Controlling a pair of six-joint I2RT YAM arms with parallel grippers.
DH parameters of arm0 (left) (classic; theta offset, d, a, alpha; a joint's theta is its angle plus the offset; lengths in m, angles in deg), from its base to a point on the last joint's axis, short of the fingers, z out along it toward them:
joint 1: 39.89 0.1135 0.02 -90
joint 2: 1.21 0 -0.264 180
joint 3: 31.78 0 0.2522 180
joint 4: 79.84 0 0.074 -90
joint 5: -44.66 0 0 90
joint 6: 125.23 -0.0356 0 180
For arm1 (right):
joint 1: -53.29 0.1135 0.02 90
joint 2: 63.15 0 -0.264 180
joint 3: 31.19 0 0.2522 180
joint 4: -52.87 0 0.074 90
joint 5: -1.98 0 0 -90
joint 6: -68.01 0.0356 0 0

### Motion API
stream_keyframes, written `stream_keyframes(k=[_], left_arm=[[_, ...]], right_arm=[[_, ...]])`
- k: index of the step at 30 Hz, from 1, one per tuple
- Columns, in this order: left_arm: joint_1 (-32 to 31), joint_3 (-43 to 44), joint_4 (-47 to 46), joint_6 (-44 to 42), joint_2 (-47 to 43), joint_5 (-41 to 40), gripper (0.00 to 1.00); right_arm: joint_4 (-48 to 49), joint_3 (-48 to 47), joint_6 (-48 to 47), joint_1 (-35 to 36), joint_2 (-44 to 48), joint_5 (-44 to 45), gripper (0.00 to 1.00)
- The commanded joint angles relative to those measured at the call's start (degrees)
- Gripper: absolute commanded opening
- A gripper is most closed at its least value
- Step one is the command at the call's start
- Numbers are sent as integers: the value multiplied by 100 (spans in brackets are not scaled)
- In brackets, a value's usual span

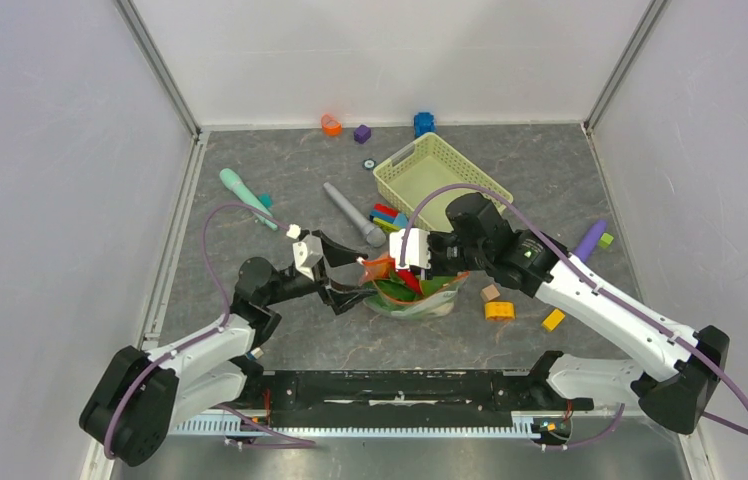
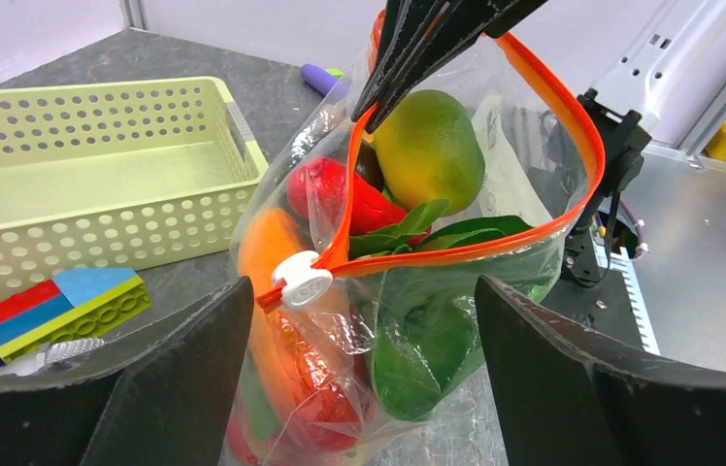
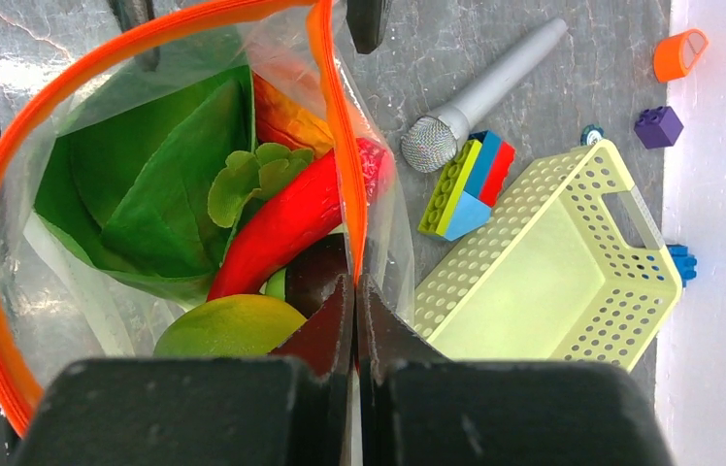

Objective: Place the food in the zip-top bag and seal the zipper
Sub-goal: Adjust the zipper food storage bag at the center of the board.

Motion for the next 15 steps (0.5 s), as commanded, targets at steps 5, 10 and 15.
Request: stream_keyframes(k=[5, 10, 15], left_arm=[[86, 172, -496, 125, -73, 697, 61], [80, 103, -400, 151, -385, 785, 23], [85, 117, -244, 222, -642, 804, 2]], right_arm=[[147, -139, 73, -48, 72, -185, 0], [188, -119, 65, -68, 159, -285, 0], [233, -86, 71, -65, 251, -320, 0]])
